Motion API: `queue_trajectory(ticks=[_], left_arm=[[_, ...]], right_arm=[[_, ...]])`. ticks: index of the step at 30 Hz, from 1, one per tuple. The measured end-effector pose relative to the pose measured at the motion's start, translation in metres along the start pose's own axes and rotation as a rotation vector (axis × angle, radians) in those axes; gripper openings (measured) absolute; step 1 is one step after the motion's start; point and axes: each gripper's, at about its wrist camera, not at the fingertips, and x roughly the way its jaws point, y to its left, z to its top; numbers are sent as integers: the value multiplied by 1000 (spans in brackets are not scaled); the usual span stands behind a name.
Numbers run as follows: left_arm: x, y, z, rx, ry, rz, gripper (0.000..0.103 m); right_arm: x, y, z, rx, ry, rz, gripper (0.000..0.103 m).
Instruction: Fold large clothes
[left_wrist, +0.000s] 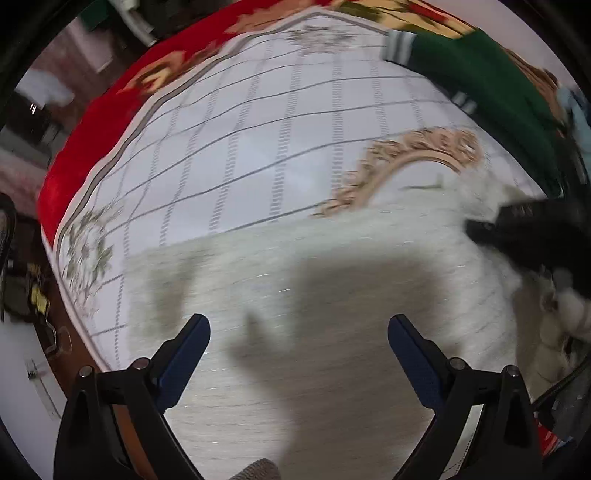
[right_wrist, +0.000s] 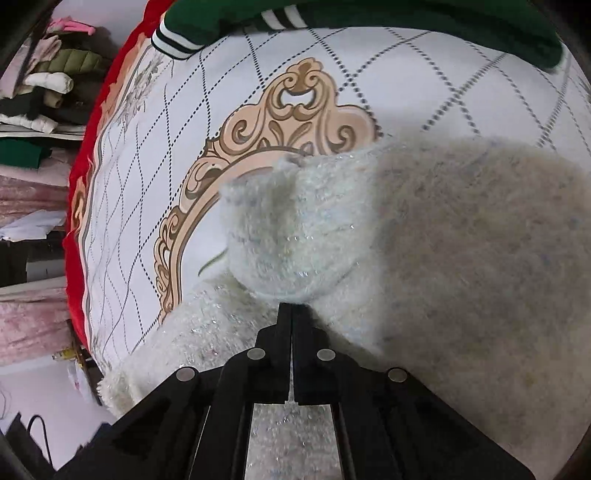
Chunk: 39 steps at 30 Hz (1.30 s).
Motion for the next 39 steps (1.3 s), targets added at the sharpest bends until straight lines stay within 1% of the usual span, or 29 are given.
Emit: queue_trajectory(ticks=[2, 3, 4, 5, 6, 7, 8, 9, 10, 12, 13, 15, 16, 18, 20, 21, 22, 23, 25, 26, 27, 29, 31, 33, 35, 36, 37, 38, 39], left_arm=[[-4, -20, 4, 36, -17, -9, 99], [-5, -28, 7, 49, -24, -14, 99], [-4, -38, 10, 65, -32, -19, 99], [-1, -45, 12, 77, -37, -19, 99], [8, -53, 13, 89, -31, -9, 99], [22, -58, 14, 102, -9, 7, 100], [38, -63, 14, 117, 19, 21, 103], [58, -64, 12, 119, 61, 20, 103], [69, -61, 10, 97, 91, -3, 103], [76, -54, 8, 56, 97, -43, 103], [75, -53, 8, 54, 92, -47, 103], [73, -54, 7, 52, 84, -42, 103], [73, -53, 7, 48, 84, -44, 103], [74, -53, 9, 46, 88, -48, 103], [73, -55, 10, 64, 87, -41, 103], [73, -58, 11, 78, 81, -32, 103], [72, -63, 13, 102, 66, -15, 103], [70, -69, 14, 124, 53, -3, 103], [69, -81, 19, 171, 34, 20, 103], [68, -86, 21, 183, 29, 17, 103], [68, -93, 24, 196, 24, 4, 103], [67, -112, 27, 233, 24, -41, 103], [66, -143, 27, 308, 14, -88, 103], [65, -170, 25, 371, 7, -130, 103], [66, -202, 25, 453, -4, -174, 103], [66, -213, 26, 479, -10, -189, 103], [66, -219, 27, 490, -14, -200, 103], [66, -226, 28, 503, -15, -215, 103], [66, -231, 29, 511, -14, -220, 103]], right_arm=[[-14, -5, 2, 25, 26, 50, 0], [-27, -12, 0, 53, 17, 102, 5], [-46, -23, -6, 85, -19, 147, 12], [-64, -34, -13, 106, -66, 163, 19], [-89, -51, -27, 132, -139, 158, 44], [-102, -62, -37, 152, -182, 153, 70], [-118, -81, -53, 197, -230, 135, 80], [-127, -97, -66, 241, -256, 111, 85], [-132, -115, -80, 284, -268, 94, 85], [-128, -140, -101, 341, -258, 95, 85], [-122, -156, -110, 373, -250, 110, 85], [-99, -181, -119, 422, -233, 176, 85], [-90, -190, -117, 433, -238, 232, 85], [-60, -204, -110, 455, -233, 391, 85], [-39, -208, -97, 465, -238, 525, 84], [-32, -205, -89, 460, -247, 575, 75], [-30, -201, -84, 447, -250, 584, 61], [-30, -197, -80, 434, -267, 579, 54], [-39, -191, -78, 416, -309, 566, 32], [-47, -190, -81, 424, -338, 565, 28], [-59, -192, -87, 436, -372, 563, 22], [-87, -204, -106, 461, -425, 551, 20], [-117, -218, -129, 487, -479, 521, 20], [-147, -229, -155, 489, -533, 464, 20], [-165, -241, -169, 491, -568, 417, 21], [-168, -255, -174, 518, -586, 413, 33], [-166, -267, -171, 549, -592, 413, 56], [-161, -283, -170, 580, -588, 413, 70], [-152, -296, -166, 607, -577, 417, 79]])
